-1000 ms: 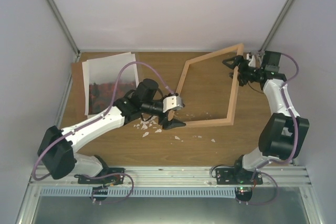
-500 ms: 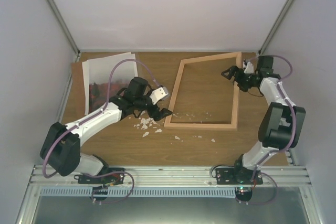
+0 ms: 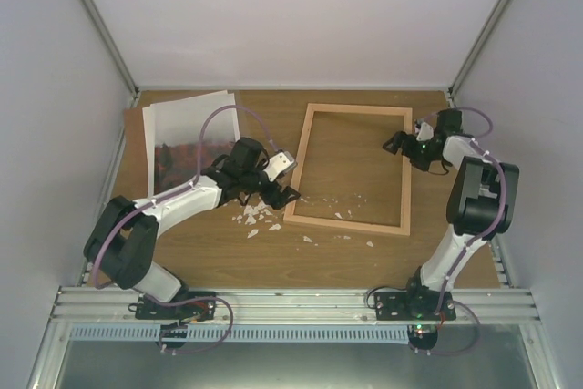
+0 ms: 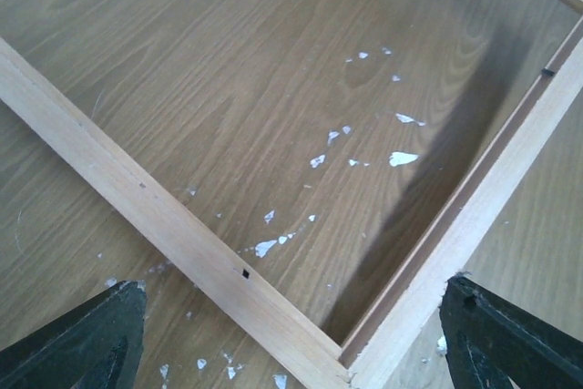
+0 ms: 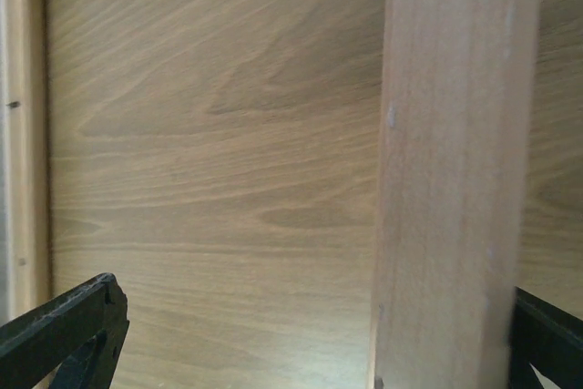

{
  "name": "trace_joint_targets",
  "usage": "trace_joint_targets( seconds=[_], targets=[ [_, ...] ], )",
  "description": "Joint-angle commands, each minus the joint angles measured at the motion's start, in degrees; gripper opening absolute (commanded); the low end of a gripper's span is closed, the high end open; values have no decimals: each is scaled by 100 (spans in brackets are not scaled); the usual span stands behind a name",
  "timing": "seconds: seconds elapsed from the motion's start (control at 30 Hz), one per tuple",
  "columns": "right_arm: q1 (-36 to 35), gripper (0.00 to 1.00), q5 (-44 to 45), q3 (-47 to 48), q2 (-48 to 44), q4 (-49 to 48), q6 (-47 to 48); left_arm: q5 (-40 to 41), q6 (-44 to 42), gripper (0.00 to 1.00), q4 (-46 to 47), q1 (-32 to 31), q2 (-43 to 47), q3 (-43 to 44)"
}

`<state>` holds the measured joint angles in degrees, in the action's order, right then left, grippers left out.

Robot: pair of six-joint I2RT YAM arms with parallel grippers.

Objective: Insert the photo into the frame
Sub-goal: Turn over the photo frame at the center of the board.

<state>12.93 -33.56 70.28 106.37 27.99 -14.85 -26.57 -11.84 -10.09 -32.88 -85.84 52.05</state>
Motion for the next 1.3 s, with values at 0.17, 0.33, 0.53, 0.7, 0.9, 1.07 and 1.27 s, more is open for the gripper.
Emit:
trace_joint_targets(
  seconds=[0.17,0.33,0.53,0.7,0.9,1.07,1.27],
  targets=[
    [19,100,755,273,702,-283,382,954,813,96,195,-66,-196,251],
    [-132,100,603,169,888,-406,400,1278,1155,99,3,-87,-30,200],
    [-606,100,478,313,933,-523,469,1906,1678,98,10,-74,358,-95],
    [-1037,100,529,562,823,-510,615,2004,1760,98,-35,-34,473,-213],
    [-958,100,949,786,640,-314,939,2177,1839,96,19,75,281,-102],
    [-901,96,1882,1227,699,-181,1090,2594,1948,95,130,113,-15,104],
    [-1208,86,2506,1983,1096,-97,1041,2776,2044,95,157,116,-466,384]
  ],
)
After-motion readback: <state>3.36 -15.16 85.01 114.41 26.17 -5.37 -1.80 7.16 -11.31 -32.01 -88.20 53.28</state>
